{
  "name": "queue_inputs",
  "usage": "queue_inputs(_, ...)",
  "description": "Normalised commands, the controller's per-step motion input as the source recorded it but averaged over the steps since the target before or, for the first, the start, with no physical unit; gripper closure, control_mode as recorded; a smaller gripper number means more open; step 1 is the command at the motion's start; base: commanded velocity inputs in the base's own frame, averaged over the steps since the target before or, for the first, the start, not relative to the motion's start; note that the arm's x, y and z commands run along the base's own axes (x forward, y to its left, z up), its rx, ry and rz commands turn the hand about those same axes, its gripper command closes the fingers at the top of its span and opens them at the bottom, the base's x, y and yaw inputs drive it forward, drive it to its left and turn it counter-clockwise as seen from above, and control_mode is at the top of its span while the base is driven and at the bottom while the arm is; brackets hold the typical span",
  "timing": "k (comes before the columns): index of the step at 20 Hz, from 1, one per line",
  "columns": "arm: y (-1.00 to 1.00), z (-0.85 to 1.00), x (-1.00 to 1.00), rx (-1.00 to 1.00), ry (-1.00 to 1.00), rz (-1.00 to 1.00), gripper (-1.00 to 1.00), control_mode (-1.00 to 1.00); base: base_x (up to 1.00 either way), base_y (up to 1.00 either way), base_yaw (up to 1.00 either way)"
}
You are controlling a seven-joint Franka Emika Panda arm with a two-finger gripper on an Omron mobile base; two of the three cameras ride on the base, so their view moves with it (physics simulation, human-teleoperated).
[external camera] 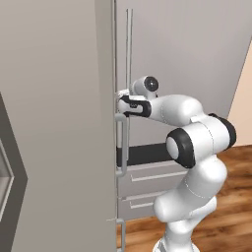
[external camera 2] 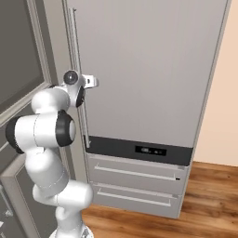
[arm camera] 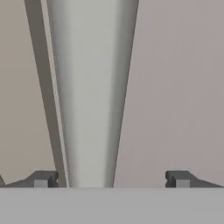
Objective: Retrieve the orange and pear from the fridge and place them into the bowl on the dining table.
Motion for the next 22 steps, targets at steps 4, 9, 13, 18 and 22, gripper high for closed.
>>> queue_inputs(4,0.15,-0.05,0.61,0.00,0.00,0.00,1.00,-1.00,0.00,0.00,0.00)
queue_inputs(9,0.00,0.19,-0.34,-0.02,0.17,-0.03,1.00,-1.00,0.00,0.00,0.00)
queue_inputs(13,-0.28,0.74,-0.98,-0.05,0.31,-0.06,1.00,-1.00,0.00,0.00,0.00)
queue_inputs(18,-0.58,0.78,-0.93,-0.04,0.34,-0.11,1.00,-1.00,0.00,0.00,0.00)
queue_inputs(22,-0.60,0.60,-0.89,-0.03,0.24,-0.14,1.00,-1.00,0.00,0.00,0.00)
